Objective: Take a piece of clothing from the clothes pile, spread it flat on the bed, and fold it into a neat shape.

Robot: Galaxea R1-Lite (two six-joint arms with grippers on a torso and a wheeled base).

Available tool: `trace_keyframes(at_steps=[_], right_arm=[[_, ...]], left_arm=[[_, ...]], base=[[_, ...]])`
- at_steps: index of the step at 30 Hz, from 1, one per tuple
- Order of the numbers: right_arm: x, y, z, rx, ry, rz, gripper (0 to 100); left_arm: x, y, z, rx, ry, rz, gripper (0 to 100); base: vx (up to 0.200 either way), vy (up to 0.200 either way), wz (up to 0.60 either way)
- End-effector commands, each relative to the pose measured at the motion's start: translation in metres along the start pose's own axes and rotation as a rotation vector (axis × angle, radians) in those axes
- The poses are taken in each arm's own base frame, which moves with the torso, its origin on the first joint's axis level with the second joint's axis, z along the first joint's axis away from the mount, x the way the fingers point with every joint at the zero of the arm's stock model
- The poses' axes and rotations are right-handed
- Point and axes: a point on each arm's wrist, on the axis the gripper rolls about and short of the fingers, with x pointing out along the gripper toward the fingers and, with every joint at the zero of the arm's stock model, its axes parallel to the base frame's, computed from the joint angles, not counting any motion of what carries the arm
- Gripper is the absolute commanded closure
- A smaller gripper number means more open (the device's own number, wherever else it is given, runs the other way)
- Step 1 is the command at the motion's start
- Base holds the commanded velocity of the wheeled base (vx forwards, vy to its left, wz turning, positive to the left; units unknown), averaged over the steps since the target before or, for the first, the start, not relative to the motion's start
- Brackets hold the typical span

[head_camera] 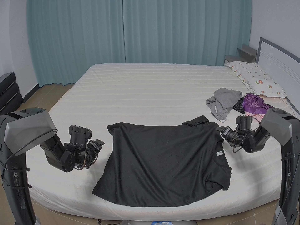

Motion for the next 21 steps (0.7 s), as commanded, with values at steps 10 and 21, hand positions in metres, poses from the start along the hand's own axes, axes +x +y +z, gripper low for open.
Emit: trace_keyframes(at_steps=[10,21], right_arm=[[-0.15,-0.028,-0.041,0.029,0.063,0.09,0],[-0.153,-0.035,-0.061,0.07,0.153,0.116,0]], left_arm=[[-0.048,0.02,-0.031,0.043,0.049,-0.034,0],[-0.052,0.029,-0.04,0.057,0.07,-0.025,0]], base=[[0.0,0.0,0.0],[-0.182,0.0,0.0]])
